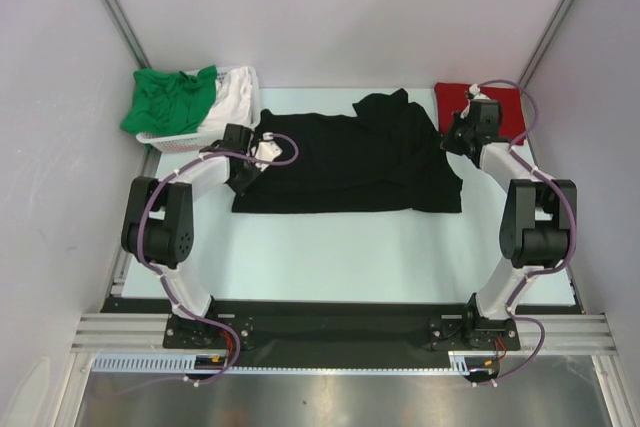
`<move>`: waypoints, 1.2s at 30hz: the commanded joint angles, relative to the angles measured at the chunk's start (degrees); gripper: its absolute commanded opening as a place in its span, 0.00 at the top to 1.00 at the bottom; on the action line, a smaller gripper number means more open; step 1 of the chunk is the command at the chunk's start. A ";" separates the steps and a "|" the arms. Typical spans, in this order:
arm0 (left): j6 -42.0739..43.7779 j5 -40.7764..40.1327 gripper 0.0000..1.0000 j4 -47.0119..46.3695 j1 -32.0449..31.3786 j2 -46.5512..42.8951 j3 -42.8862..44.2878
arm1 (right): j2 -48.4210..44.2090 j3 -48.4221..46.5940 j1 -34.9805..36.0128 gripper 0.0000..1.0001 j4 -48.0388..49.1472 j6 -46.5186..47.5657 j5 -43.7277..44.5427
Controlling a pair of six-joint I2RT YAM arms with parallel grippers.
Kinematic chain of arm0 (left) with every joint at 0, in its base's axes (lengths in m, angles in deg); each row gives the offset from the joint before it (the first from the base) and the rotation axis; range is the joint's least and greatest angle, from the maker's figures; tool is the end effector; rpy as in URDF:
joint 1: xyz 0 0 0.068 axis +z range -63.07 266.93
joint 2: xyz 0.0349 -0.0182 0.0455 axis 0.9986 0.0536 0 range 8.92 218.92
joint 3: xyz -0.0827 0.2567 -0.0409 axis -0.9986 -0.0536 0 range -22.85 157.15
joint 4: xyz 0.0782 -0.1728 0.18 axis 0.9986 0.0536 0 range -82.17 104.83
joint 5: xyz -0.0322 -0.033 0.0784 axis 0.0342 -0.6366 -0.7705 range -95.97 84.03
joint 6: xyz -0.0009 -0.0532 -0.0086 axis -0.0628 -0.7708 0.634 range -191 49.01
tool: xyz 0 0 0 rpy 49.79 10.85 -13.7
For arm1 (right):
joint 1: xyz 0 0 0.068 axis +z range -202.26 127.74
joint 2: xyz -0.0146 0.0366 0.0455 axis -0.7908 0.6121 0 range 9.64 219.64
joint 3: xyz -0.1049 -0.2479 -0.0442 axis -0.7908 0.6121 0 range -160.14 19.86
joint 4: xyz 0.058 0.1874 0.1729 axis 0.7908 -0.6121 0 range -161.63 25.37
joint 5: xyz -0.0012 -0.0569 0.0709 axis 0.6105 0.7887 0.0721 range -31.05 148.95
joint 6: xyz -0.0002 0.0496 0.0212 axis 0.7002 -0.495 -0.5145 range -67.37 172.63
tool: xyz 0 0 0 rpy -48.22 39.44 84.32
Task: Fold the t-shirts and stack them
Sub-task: Fold the tshirt
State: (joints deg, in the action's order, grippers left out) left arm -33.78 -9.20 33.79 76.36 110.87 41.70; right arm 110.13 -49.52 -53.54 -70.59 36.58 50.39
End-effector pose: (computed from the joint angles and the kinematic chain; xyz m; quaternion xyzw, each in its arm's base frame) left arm 0.3493 -0.0632 0.1726 0.3880 0.8920 0.0798 0.2178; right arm 0.3960 -0.0034 0.2320 0.1016 0.8875 0.1233 0.4322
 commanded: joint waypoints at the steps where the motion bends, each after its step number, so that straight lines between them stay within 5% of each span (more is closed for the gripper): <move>1: -4.33 -2.48 0.87 -2.04 0.55 0.35 3.73 | 1.55 -4.00 0.22 1.00 0.77 1.46 0.03; 5: -8.46 -8.02 0.56 -7.23 1.07 0.18 5.31 | 4.79 -8.11 0.31 0.62 -1.32 2.08 1.44; 8: -12.07 -10.57 0.44 -7.85 1.34 -0.08 8.73 | 6.12 -15.13 0.22 0.50 -10.34 1.99 6.60; 12: -14.80 -10.31 0.36 -6.80 1.34 -2.98 11.12 | 0.09 -12.99 -1.62 0.48 -15.57 -0.64 11.81; 16: -12.01 -3.84 0.39 -4.78 1.16 -6.93 7.88 | -8.43 -2.53 -3.73 0.45 -17.68 -3.80 9.80; 20: -1.55 4.86 0.44 -4.60 -1.02 -14.56 -6.06 | -14.08 7.14 -4.61 0.37 -18.92 -6.62 4.96; 24: 8.39 5.42 0.41 -6.09 -2.70 -18.62 -15.94 | -16.02 13.56 -4.79 0.37 -19.10 -7.85 1.53; 30: 12.80 1.83 0.34 -10.75 -2.79 -15.74 -19.38 | -15.24 19.99 -4.87 0.41 -15.23 -9.78 1.35; 36: 12.54 0.24 0.39 -15.49 -2.88 -10.20 -19.64 | -12.60 23.06 -6.62 0.48 -12.07 -9.52 1.96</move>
State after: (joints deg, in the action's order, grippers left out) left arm -22.94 -8.54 21.99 73.49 97.91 22.05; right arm 96.45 -27.75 -58.82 -86.50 27.79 52.38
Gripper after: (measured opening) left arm 0.623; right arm 0.542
